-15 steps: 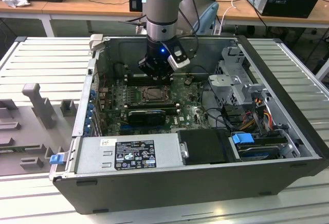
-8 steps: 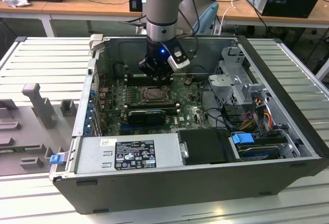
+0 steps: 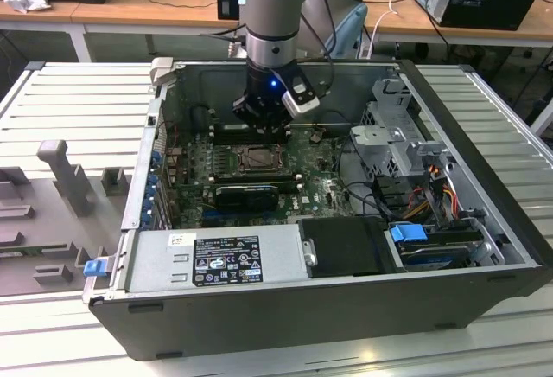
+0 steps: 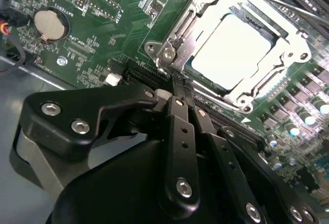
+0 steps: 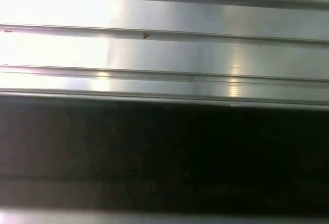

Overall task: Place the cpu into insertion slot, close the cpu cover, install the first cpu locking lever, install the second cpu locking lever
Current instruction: 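Install the first cpu locking lever, then install the second cpu locking lever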

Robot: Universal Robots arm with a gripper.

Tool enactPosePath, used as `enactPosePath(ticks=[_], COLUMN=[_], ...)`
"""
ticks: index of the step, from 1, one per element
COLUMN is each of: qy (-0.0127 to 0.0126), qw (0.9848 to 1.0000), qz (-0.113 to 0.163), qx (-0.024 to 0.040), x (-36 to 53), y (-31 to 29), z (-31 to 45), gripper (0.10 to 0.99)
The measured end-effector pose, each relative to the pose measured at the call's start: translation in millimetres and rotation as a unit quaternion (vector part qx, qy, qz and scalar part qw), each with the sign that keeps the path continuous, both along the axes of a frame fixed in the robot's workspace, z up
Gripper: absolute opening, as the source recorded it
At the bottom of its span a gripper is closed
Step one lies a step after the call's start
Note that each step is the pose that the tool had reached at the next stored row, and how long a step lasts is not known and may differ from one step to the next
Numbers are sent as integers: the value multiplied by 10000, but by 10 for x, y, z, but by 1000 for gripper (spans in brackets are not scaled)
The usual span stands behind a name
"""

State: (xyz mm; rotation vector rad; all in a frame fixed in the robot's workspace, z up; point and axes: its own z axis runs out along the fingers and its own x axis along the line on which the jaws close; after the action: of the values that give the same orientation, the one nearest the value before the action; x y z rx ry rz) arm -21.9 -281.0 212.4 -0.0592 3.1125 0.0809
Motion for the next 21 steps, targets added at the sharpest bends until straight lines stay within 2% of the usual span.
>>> enactPosePath(ticks=[2, 3, 21], qy=[0, 0, 0], qw=[10000, 10000, 10000], qz=[0, 0, 0], qx=[-1, -1, -1], x=[0, 0, 0], y=[0, 0, -84], z=[87, 99, 99], gripper=[106, 106, 106])
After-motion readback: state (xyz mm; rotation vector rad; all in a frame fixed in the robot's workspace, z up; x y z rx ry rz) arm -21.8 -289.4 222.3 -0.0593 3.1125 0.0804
